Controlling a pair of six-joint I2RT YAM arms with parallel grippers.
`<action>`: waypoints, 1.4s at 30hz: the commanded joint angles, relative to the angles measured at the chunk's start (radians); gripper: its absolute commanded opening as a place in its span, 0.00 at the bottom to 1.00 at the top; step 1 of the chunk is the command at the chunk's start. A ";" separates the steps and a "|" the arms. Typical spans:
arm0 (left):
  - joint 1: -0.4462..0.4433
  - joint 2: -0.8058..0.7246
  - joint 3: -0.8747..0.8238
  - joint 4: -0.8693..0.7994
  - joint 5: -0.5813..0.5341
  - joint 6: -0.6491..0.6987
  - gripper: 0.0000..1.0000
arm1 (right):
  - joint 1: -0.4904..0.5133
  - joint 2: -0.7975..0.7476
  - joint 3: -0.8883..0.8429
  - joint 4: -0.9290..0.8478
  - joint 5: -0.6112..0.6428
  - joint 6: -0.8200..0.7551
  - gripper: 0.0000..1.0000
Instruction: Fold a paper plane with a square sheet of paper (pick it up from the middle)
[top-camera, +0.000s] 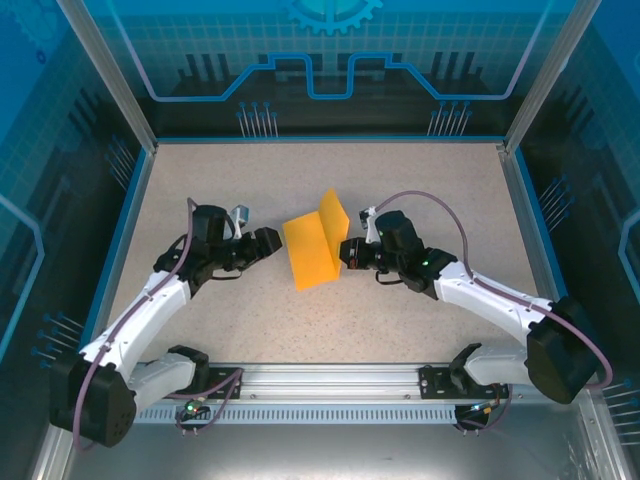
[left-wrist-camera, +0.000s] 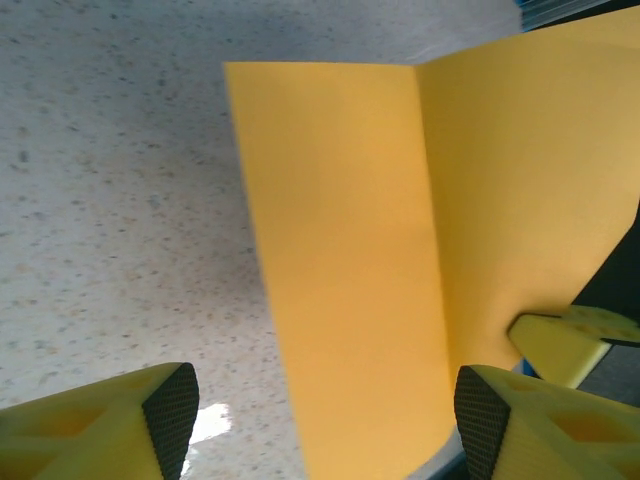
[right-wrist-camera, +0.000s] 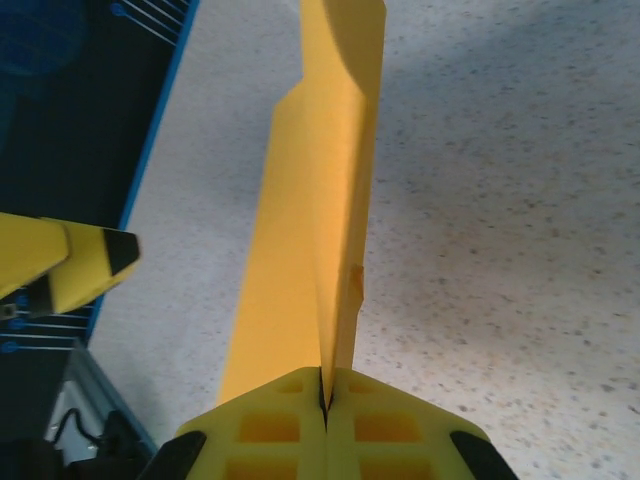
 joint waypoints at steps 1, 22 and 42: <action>-0.009 0.003 -0.021 0.080 0.052 -0.062 0.72 | -0.014 0.009 -0.010 0.098 -0.072 0.049 0.03; -0.013 -0.055 -0.162 0.084 0.042 -0.106 0.63 | -0.144 0.001 -0.102 0.297 -0.192 0.226 0.03; -0.173 0.195 0.040 0.394 0.079 -0.205 0.69 | -0.156 0.033 -0.135 0.458 -0.278 0.345 0.03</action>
